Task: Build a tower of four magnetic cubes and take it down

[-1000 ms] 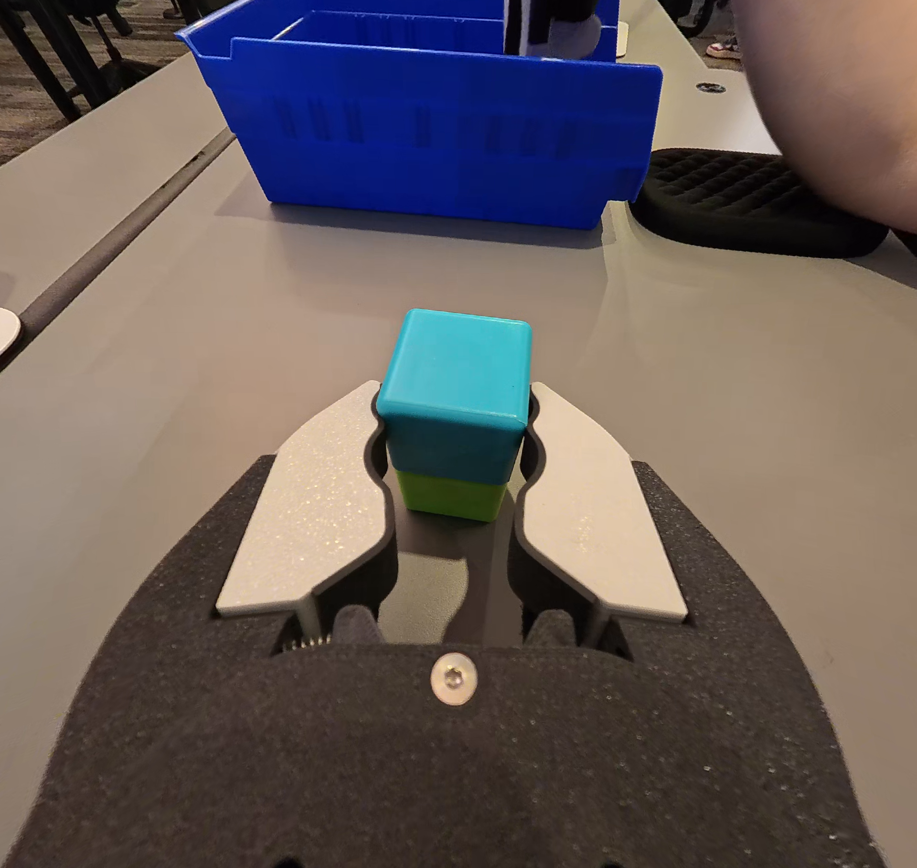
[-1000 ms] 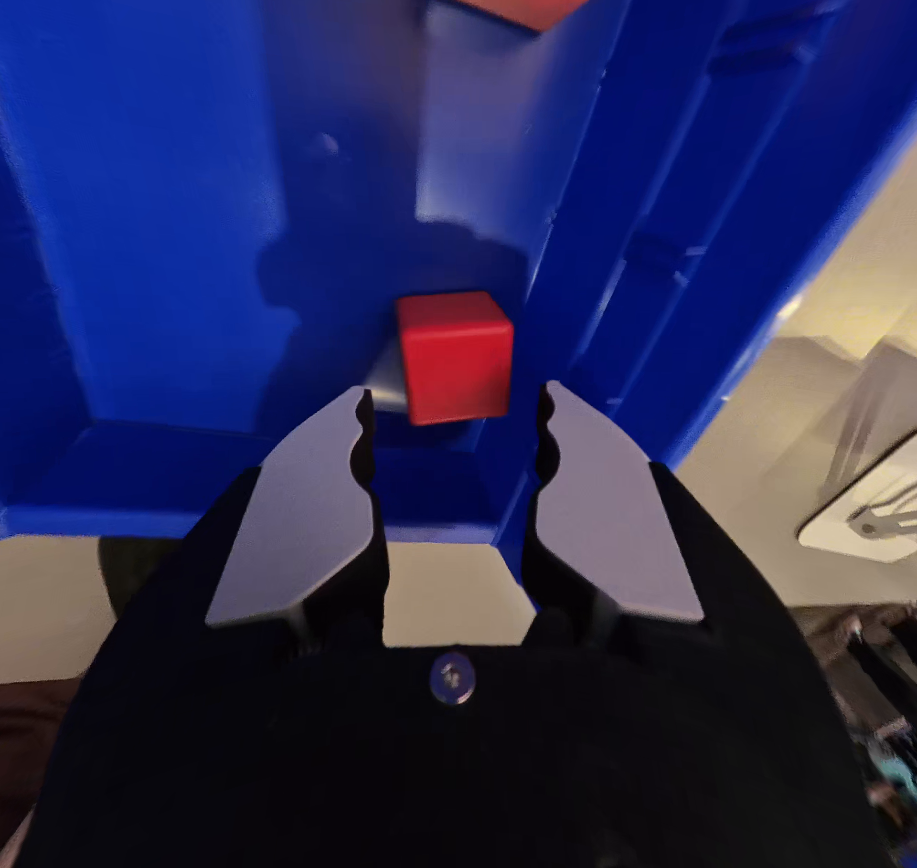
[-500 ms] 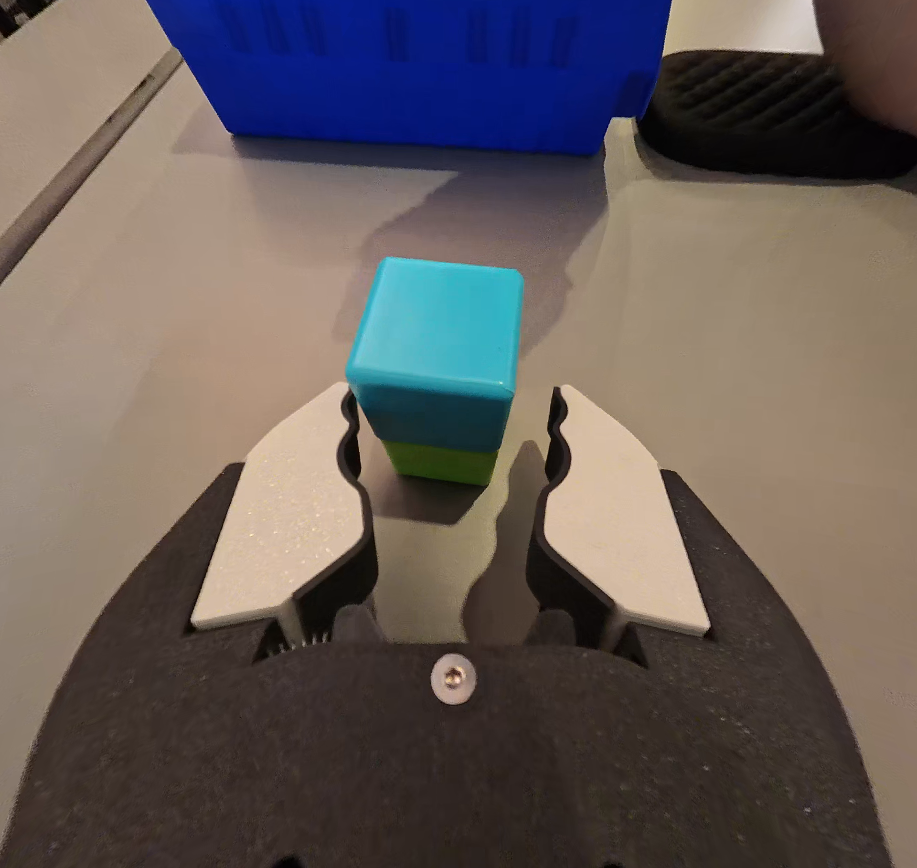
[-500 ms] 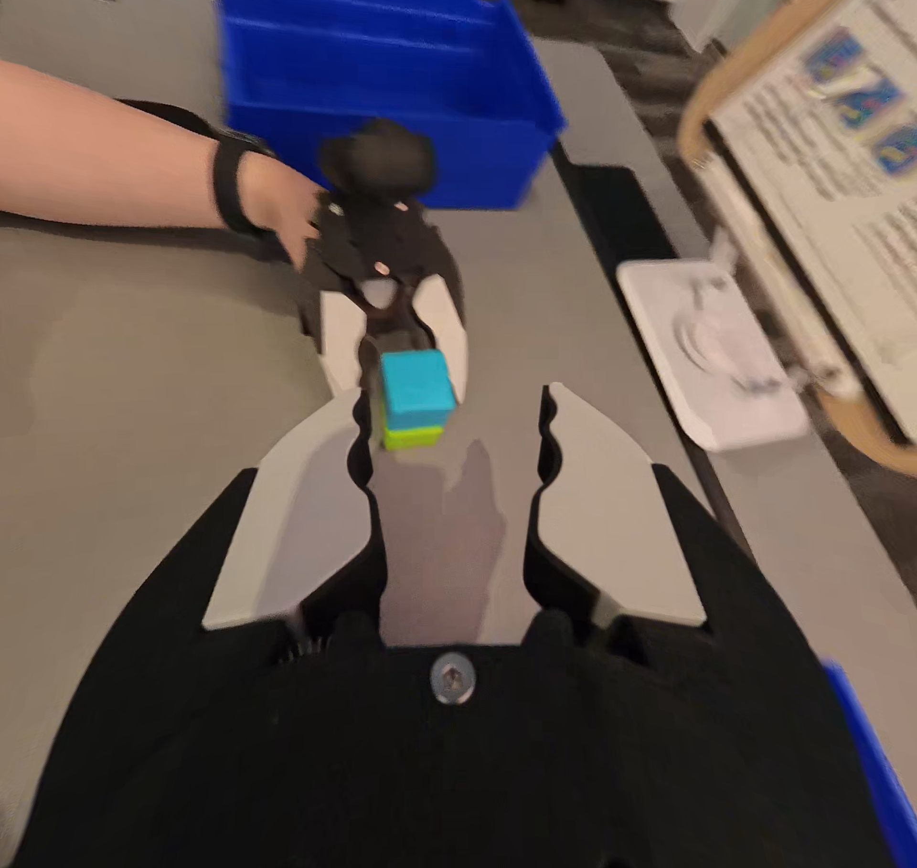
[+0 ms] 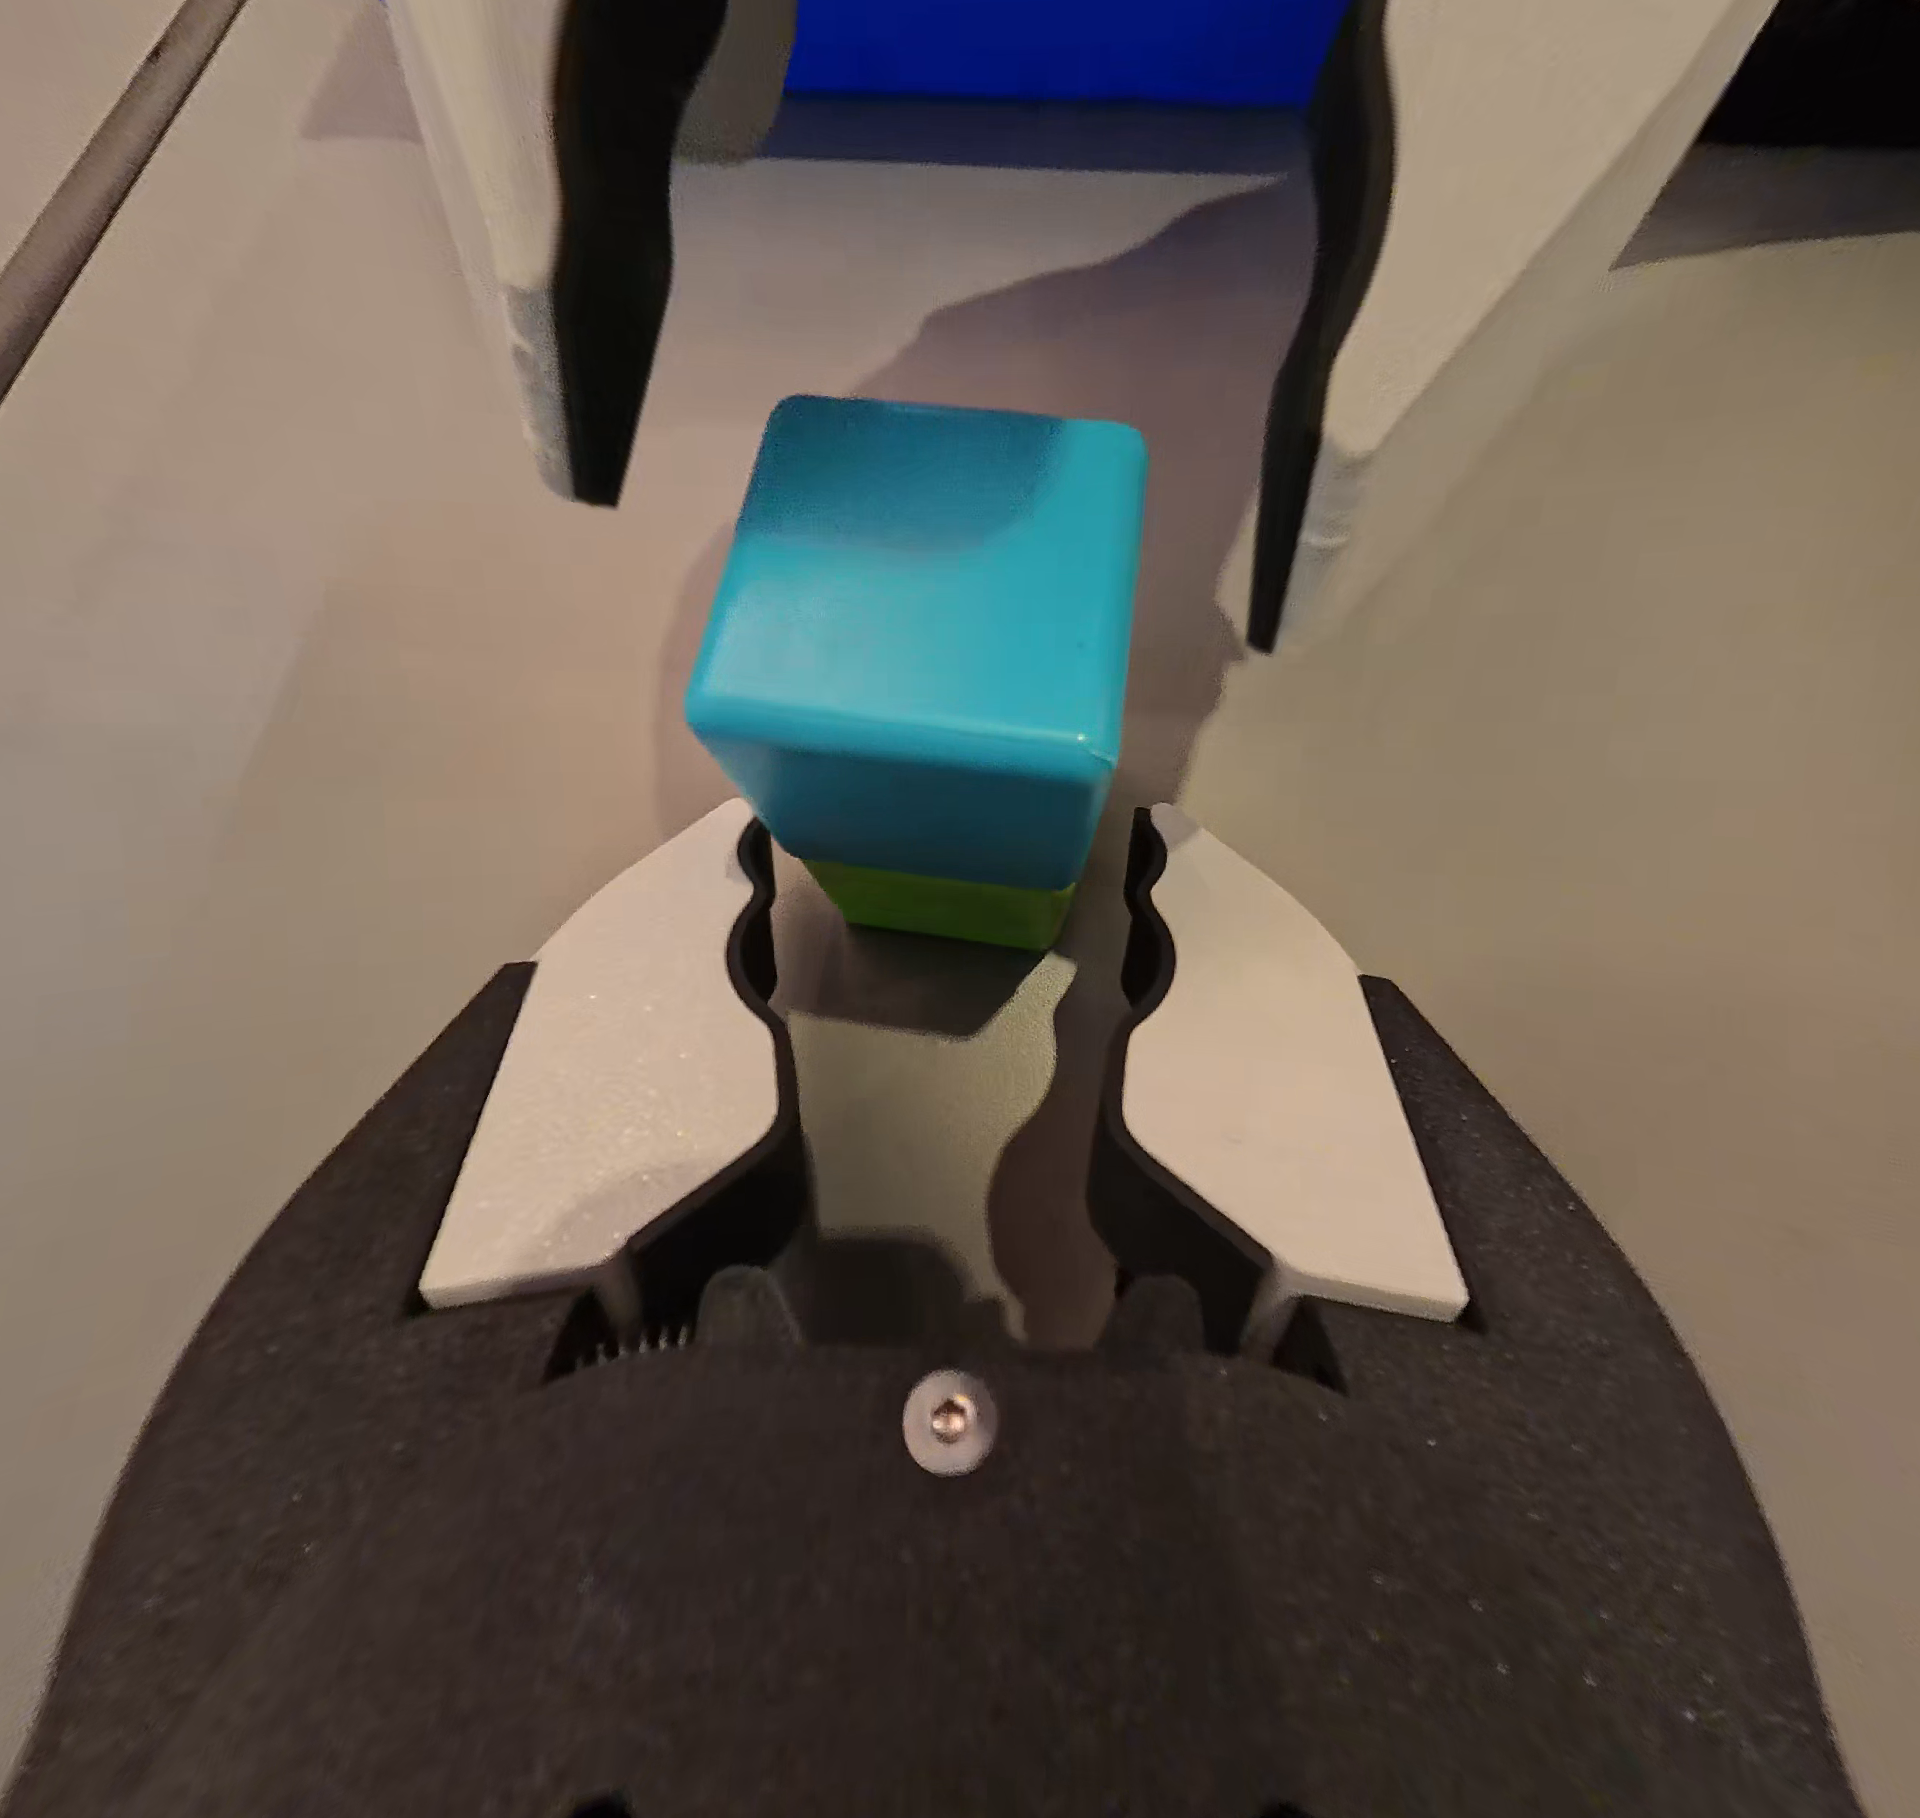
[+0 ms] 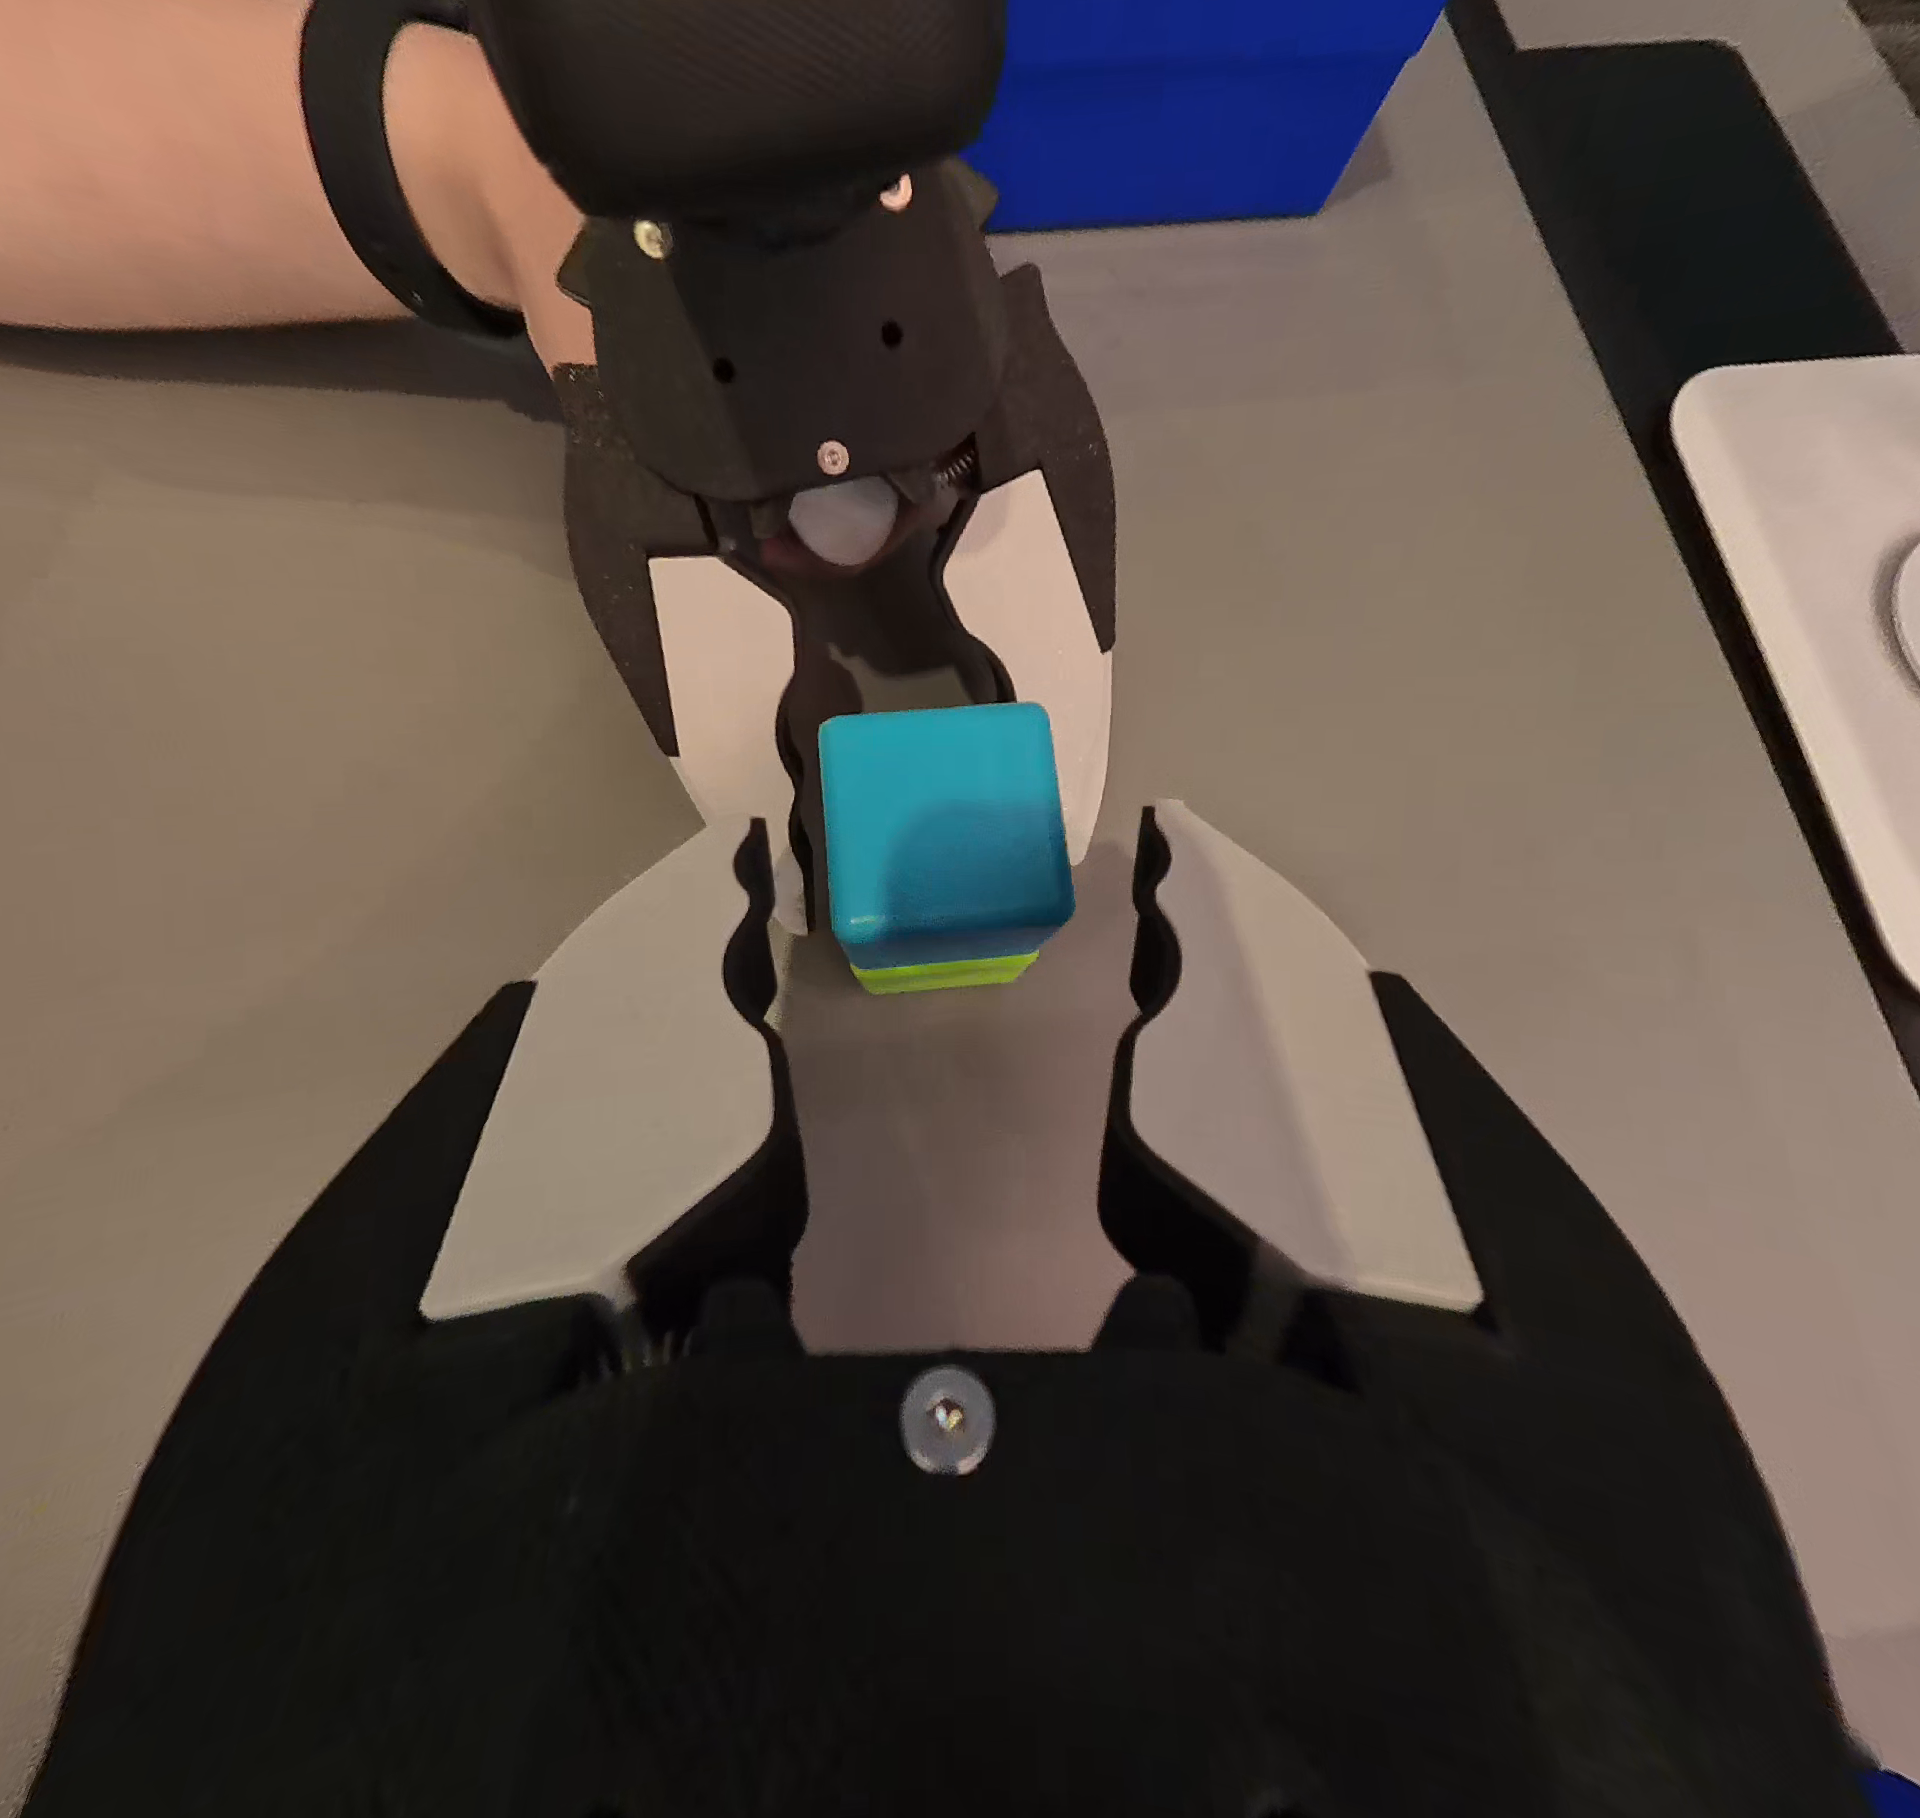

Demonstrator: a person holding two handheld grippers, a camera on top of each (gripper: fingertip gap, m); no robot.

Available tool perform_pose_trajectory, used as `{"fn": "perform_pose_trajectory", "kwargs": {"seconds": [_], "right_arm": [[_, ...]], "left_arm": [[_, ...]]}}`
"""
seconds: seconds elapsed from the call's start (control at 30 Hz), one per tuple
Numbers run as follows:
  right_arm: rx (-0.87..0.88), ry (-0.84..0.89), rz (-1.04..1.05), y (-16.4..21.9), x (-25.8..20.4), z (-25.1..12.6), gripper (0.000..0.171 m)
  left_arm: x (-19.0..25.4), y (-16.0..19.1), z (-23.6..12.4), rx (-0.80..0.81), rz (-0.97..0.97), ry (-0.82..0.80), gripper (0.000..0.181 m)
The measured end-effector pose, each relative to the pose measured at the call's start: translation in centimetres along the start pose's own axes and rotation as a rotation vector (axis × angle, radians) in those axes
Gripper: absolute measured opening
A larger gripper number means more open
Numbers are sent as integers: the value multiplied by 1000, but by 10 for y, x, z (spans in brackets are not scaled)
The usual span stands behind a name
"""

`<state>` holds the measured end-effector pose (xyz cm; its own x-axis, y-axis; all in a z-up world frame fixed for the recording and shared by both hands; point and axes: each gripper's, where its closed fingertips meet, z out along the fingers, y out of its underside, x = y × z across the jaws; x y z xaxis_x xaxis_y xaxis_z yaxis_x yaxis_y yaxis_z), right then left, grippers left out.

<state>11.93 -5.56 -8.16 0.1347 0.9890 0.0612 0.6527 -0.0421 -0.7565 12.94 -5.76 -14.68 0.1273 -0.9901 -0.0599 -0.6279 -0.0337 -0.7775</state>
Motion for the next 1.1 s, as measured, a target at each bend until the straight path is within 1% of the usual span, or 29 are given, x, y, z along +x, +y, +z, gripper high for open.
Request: {"fn": "perform_pose_trajectory", "kwargs": {"seconds": [0.1,0.2,0.4,0.47,0.5,0.53,0.63,0.7,1.1], "right_arm": [[-22,-2,5,6,1,4,67],[-19,-14,11,8,1,5,59],[-26,-25,19,10,-1,8,59],[-32,-23,13,11,-1,10,59],[-35,-20,11,12,-1,11,57],[-35,-18,9,12,-1,12,51],[-30,-28,8,12,-1,12,51],[-30,-29,7,13,-1,12,51],[-48,-50,51,16,-1,9,50]], "left_arm": [[0,3,3,-28,4,0,63],[0,5,5,-49,2,5,59],[0,6,5,-54,-5,4,51],[-1,6,5,-55,-8,4,51],[-1,6,6,-55,-9,3,52],[-1,6,6,-55,-8,1,54],[-2,4,7,-52,-2,-8,56],[-1,3,8,-51,3,-1,51],[-1,2,10,-52,0,7,51]]}}
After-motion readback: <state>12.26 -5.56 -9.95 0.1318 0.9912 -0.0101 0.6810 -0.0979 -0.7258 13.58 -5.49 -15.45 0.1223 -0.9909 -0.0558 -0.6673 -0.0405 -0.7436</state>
